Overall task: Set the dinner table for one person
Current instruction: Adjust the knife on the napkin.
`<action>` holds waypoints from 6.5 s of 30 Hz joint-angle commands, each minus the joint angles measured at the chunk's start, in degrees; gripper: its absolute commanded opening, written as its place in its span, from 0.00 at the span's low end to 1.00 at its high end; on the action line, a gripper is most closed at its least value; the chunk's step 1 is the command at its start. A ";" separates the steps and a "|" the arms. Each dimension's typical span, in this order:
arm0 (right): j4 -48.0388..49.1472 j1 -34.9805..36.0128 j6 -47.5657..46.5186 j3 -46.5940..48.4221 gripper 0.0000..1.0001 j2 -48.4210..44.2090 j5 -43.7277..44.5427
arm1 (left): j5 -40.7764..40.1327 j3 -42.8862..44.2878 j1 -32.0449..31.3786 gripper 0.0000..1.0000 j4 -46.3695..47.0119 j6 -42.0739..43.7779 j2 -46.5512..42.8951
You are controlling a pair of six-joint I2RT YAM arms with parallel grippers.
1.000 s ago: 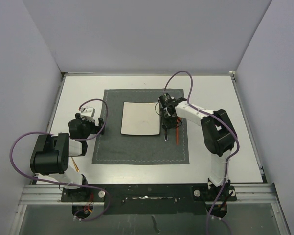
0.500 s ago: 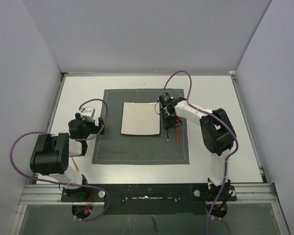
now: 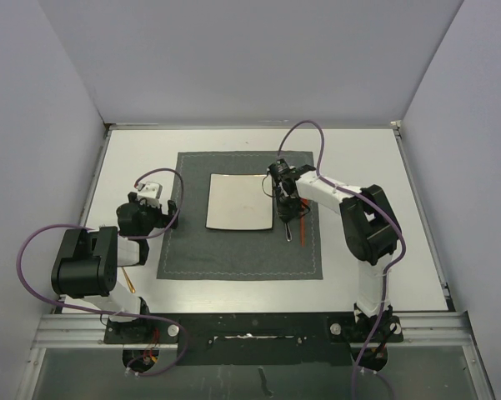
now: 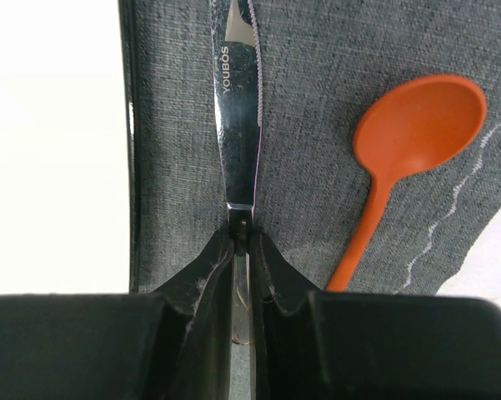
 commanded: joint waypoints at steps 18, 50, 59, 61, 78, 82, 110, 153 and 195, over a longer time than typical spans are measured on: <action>-1.83 0.60 5.06 -0.17 0.00 -4.10 -1.23 | 0.56 -0.06 0.14 0.98 4.52 -0.21 0.52; -4.41 0.43 8.34 -0.26 0.00 -5.17 1.22 | 0.54 -0.06 0.14 0.98 4.49 -0.21 0.52; -4.28 -0.23 9.33 -0.92 0.00 -4.57 0.89 | 0.58 -0.06 0.14 0.98 4.51 -0.21 0.51; -4.30 -0.40 9.47 -1.02 0.00 -4.42 0.91 | 0.58 -0.06 0.14 0.98 4.49 -0.21 0.52; -4.66 -1.47 10.30 -1.11 0.00 -2.67 1.42 | 0.61 -0.06 0.14 0.98 4.55 -0.24 0.52; -4.32 -1.32 10.23 -0.98 0.00 -2.73 1.04 | 0.59 -0.07 0.14 0.98 4.56 -0.21 0.52; -5.64 0.59 5.57 3.56 0.14 -0.15 5.21 | 0.56 -0.06 0.14 0.98 4.54 -0.21 0.52; -8.70 0.46 5.35 5.10 0.31 -3.59 5.72 | 0.59 -0.06 0.14 0.98 4.49 -0.21 0.52; 14.13 3.52 -15.82 -21.23 0.98 -50.96 24.74 | 0.56 -0.06 0.14 0.98 4.50 -0.21 0.52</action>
